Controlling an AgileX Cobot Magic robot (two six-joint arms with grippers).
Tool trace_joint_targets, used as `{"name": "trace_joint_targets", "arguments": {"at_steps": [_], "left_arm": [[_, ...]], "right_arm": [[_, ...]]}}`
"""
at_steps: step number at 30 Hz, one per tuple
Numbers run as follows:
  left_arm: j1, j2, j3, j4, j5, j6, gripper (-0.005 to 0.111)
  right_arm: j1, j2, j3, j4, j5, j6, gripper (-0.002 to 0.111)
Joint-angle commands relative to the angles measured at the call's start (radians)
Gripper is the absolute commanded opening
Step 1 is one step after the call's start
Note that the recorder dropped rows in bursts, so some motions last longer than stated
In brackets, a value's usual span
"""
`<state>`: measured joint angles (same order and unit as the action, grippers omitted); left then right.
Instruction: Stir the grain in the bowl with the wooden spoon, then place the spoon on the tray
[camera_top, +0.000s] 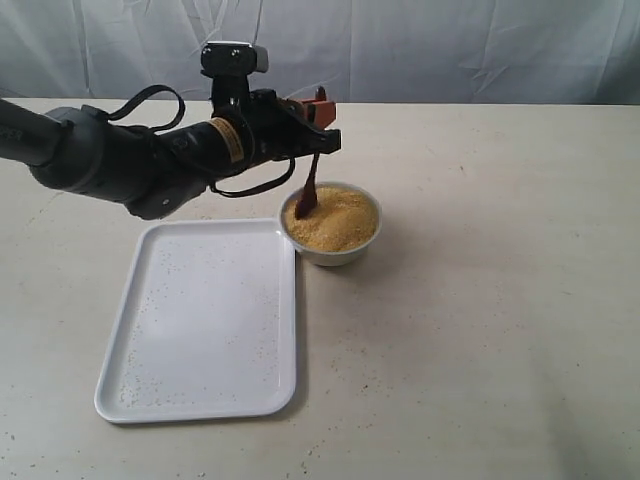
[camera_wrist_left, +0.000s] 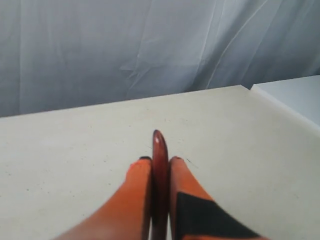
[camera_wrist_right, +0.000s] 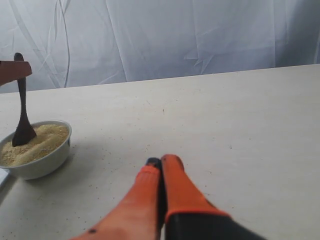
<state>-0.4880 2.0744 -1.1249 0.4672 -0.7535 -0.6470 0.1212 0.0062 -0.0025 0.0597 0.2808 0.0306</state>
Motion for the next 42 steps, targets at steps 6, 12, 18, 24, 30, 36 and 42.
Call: {"name": "trace_joint_targets", "arguments": {"at_steps": [6,12,18,24,30,36,42], "left_arm": [[-0.003,-0.027,-0.003,0.046,-0.144,-0.126,0.0],[0.008,-0.021,-0.003,-0.011,-0.056,-0.003,0.0],[-0.005,0.046,-0.003,0.076,-0.04,-0.087,0.0],[-0.005,-0.004,-0.003,0.04,-0.138,-0.131,0.0],[0.001,-0.041,-0.003,0.022,-0.136,-0.128,0.0],[0.007,-0.05,-0.003,0.02,-0.106,-0.12,0.0],[0.007,-0.05,-0.003,0.016,0.004,-0.163,0.0]], "right_arm": [[0.001,-0.006,0.003,0.0,-0.004,-0.005,0.0],[0.001,-0.006,0.003,0.0,-0.006,-0.005,0.0],[0.001,-0.006,0.003,0.0,-0.006,-0.005,0.0],[0.001,-0.006,0.003,0.0,-0.007,-0.005,0.0],[0.001,-0.006,0.003,0.0,-0.007,-0.005,0.0],[0.001,-0.006,0.003,0.0,-0.007,-0.005,0.0],[0.001,-0.006,0.003,0.0,-0.005,-0.005,0.0]]}}
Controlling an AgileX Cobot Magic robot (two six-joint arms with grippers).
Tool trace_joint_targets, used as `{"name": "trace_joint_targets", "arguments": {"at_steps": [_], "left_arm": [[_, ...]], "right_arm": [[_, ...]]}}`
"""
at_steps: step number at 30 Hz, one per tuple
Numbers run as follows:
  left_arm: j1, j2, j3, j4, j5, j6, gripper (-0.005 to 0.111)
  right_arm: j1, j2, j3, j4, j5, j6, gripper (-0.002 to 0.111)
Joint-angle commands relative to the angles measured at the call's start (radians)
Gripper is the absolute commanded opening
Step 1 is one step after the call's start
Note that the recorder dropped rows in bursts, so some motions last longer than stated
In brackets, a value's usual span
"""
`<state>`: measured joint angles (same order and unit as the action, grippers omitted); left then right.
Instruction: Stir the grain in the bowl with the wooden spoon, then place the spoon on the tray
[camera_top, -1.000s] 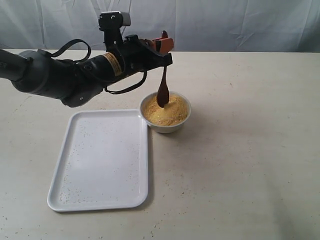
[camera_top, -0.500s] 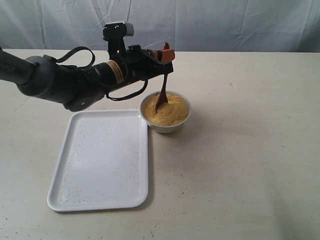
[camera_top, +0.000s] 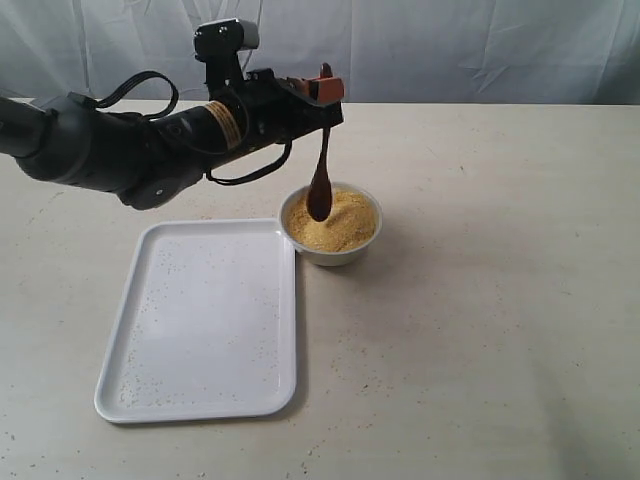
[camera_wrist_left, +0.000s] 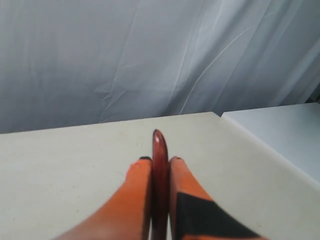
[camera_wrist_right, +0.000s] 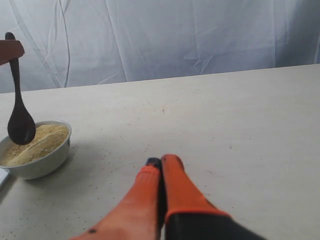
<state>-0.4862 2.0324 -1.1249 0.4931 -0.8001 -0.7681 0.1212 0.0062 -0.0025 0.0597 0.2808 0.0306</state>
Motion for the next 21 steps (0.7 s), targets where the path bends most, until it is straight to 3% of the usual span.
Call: {"name": "trace_joint_targets", "arguments": {"at_steps": [1,5,9,12,16,21], "left_arm": [[0.005,-0.008,-0.003,-0.01,0.047,-0.077,0.0],[0.005,-0.03,-0.003,-0.002,0.054,-0.231,0.0],[0.012,-0.092,-0.003,0.013,0.185,-0.318,0.0],[0.028,-0.163,-0.003,0.128,0.31,-0.444,0.0],[0.064,-0.239,-0.001,0.437,0.379,-0.743,0.0],[0.157,-0.275,-0.001,1.028,0.172,-1.243,0.0]], "right_arm": [[0.001,-0.006,0.003,0.0,-0.005,-0.005,0.0],[0.001,-0.006,0.003,0.0,-0.005,-0.005,0.0],[0.001,-0.006,0.003,0.0,-0.005,-0.005,0.0],[0.001,-0.006,0.003,0.0,-0.005,-0.005,0.0],[0.001,-0.006,0.003,0.0,-0.005,-0.005,0.0],[0.001,-0.006,0.003,0.0,-0.008,-0.005,0.0]]}}
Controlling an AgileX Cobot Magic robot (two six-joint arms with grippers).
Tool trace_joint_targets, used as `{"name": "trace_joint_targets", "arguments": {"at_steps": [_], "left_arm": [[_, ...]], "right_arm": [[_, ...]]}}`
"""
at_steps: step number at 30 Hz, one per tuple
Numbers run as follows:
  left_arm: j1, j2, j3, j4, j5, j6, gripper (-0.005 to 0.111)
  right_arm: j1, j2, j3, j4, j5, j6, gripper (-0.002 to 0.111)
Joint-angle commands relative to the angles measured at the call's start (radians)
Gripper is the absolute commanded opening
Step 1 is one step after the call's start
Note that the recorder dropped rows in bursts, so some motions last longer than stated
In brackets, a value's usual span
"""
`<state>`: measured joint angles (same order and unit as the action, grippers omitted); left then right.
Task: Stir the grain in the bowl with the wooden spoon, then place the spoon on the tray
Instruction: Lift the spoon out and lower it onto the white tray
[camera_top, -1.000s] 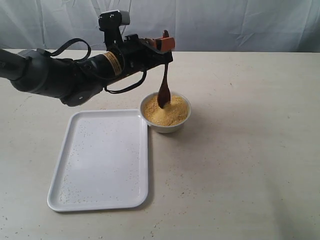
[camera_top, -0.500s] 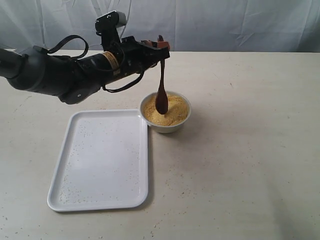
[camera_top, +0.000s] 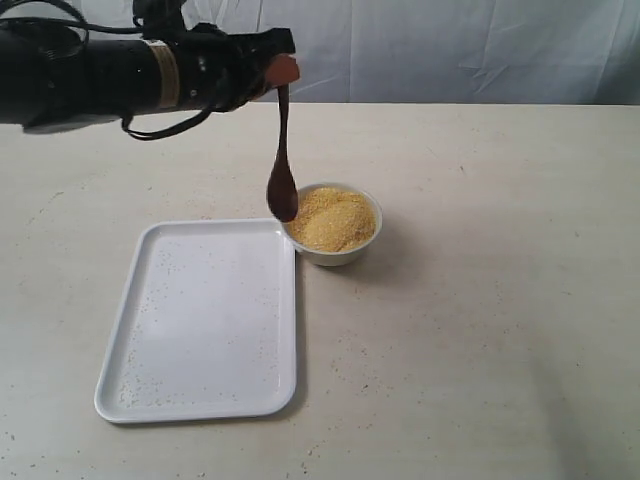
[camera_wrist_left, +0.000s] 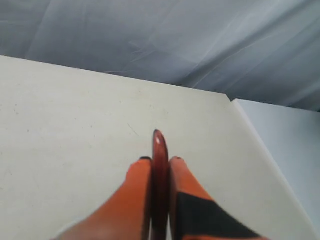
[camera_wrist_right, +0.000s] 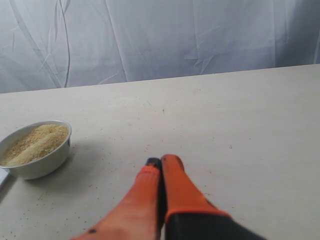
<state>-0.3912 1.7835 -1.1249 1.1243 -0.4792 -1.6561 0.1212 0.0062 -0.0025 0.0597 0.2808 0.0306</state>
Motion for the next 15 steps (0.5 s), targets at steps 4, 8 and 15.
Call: {"name": "trace_joint_targets", "arguments": {"at_steps": [4,8,15], "left_arm": [[0.141,-0.026,0.026,0.62,-0.278,-0.435,0.0],[0.191,-0.026,0.089,0.62,-0.28,-0.435,0.0],[0.201,-0.026,0.231,0.62,-0.12,-0.435,0.0]], "right_arm": [[0.001,-0.006,0.003,0.0,-0.008,-0.005,0.0],[0.001,-0.006,0.003,0.0,-0.008,-0.005,0.0],[0.001,-0.006,0.003,0.0,-0.008,-0.005,0.0]]}}
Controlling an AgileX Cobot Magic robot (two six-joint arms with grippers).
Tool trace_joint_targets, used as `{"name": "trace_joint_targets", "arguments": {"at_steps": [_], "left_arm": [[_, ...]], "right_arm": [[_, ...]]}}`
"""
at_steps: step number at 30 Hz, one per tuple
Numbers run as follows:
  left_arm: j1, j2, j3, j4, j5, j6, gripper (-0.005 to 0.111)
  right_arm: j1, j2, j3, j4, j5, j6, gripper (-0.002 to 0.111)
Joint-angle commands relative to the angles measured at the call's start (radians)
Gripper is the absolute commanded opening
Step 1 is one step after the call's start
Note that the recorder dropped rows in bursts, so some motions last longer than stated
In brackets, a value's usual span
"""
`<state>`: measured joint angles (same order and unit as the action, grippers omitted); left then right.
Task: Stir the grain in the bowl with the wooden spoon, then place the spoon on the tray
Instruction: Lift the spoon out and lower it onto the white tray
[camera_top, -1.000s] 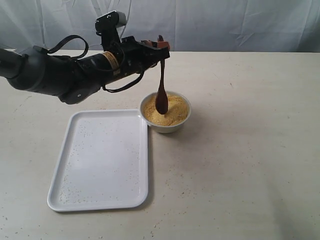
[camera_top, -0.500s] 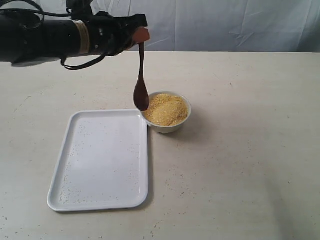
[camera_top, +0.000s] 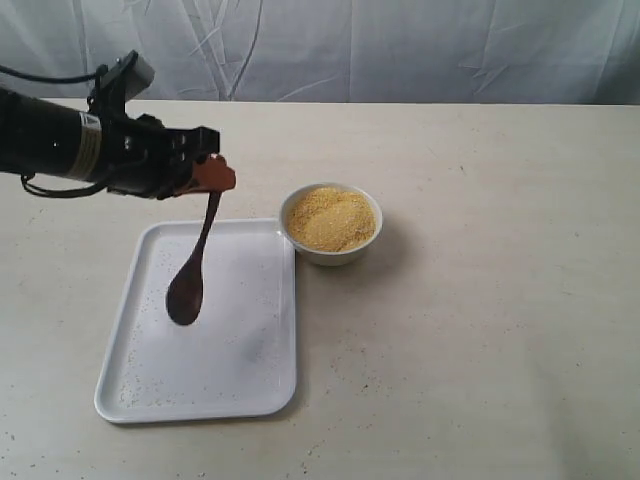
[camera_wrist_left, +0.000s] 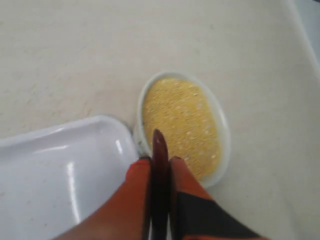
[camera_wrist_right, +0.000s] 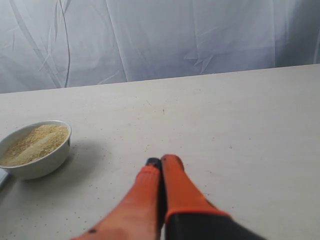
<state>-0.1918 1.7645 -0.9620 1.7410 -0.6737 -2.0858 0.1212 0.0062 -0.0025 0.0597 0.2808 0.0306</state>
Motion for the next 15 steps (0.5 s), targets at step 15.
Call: {"name": "trace_joint_targets", "arguments": {"at_steps": [15], "left_arm": [[0.0,-0.007,0.176,-0.132,0.21,-0.006,0.003]], "right_arm": [[0.001,-0.006,0.003,0.0,-0.003,-0.005,0.0]]}}
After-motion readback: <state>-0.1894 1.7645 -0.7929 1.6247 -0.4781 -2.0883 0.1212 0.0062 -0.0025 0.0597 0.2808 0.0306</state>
